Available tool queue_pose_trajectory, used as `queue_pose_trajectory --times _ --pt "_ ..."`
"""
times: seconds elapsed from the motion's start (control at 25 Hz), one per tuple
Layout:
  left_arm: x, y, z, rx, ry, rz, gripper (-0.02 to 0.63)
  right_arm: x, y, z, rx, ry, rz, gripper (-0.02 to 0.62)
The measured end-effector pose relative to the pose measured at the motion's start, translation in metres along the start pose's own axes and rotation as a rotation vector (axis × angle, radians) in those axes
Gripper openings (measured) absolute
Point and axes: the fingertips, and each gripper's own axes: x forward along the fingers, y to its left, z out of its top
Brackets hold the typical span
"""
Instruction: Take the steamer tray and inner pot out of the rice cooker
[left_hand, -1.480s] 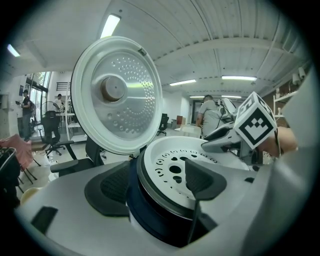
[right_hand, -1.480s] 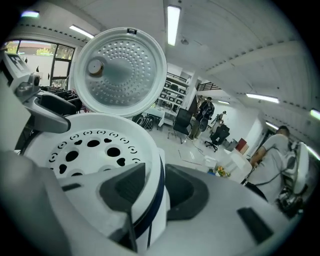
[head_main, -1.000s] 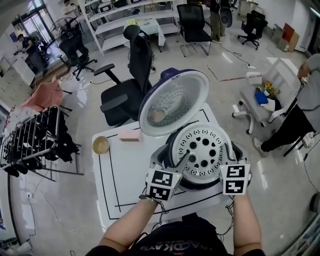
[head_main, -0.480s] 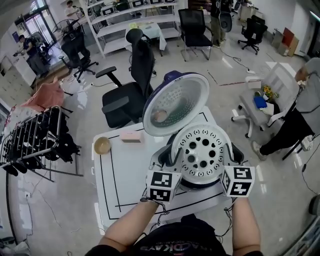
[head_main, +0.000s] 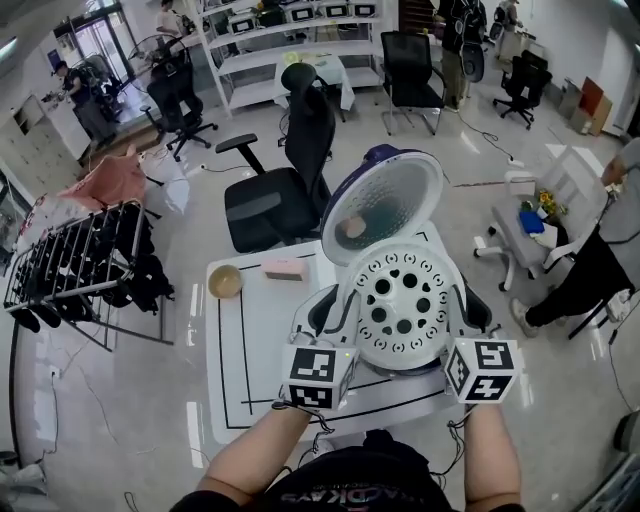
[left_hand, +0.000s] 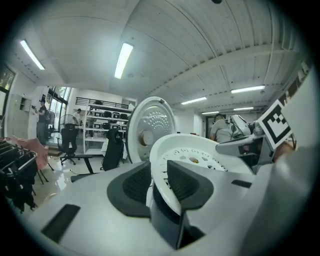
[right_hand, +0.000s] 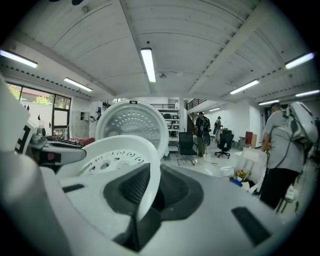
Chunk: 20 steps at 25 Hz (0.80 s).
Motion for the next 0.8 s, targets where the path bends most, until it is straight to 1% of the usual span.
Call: queue_pose_trajectory --times 0.16,0.32,0.64,0.8 --pt "-0.028 0.029 -0.003 -0.014 -0.019 0.059 0.098 -0.001 0.039 0.003 -0.009 -0.008 0.057 0.063" --pt "-0.065 0.063 -0.010 -0.037 -0.032 0.136 0.095 0.001 0.088 0.002 -0.028 -0.003 0.131 0.063" --pt "-0.150 0.139 -0.043 -0.090 -0.007 0.298 0.095 0.009 0.201 -0.005 -0.072 0.014 0.294 0.063" --pt "-0.192 0.174 -0.057 -0.111 0.004 0.370 0.094 0.010 0.256 -0.010 -0.096 0.022 0.363 0.063"
